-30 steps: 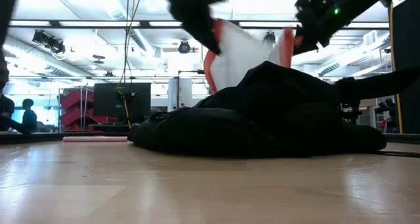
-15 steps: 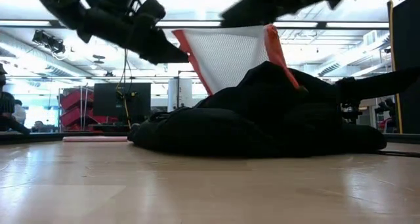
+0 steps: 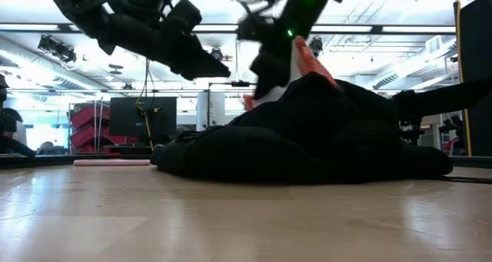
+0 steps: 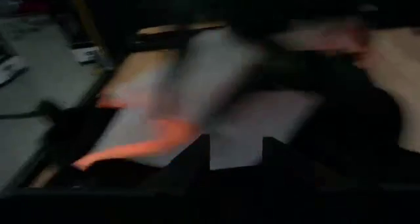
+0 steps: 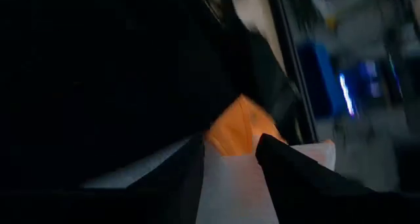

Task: Unpack backpack
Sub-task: Put the zip bag into the backpack

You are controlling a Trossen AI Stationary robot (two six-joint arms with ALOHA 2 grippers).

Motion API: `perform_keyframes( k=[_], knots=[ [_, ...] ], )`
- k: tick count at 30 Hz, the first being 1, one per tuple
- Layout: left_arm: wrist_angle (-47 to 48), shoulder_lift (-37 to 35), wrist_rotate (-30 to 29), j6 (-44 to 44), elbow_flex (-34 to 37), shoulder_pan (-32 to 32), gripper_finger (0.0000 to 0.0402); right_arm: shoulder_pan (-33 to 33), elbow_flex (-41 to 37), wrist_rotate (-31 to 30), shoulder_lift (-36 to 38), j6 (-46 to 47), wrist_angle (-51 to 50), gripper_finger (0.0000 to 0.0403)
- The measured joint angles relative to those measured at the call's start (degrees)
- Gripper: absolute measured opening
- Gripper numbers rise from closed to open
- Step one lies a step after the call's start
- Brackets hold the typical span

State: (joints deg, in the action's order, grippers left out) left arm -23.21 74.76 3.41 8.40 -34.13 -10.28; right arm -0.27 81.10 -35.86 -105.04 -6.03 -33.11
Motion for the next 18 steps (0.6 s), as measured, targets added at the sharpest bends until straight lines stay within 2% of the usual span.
perform_keyframes(
  k=[4,8,14,18],
  knots=[
    [1.43,0.05,1.16,0.42,0.07,-0.18,0.0112,-2.66,0.07,-0.45,3.1,6.01,-11.04,0.0121],
    [1.81,0.0,2.2,3.34,0.02,-0.01,0.0112,-4.89,0.0,-0.58,4.96,8.03,-18.22,0.0122],
    [1.95,0.02,2.52,5.84,-0.01,0.11,0.0112,-6.37,-0.04,-0.81,7.64,9.12,-22.86,0.0126],
    [6.59,0.58,2.28,6.32,-3.01,-0.42,0.0112,-7.1,-0.07,-0.77,9.82,9.53,-23.97,0.0125]
  ],
)
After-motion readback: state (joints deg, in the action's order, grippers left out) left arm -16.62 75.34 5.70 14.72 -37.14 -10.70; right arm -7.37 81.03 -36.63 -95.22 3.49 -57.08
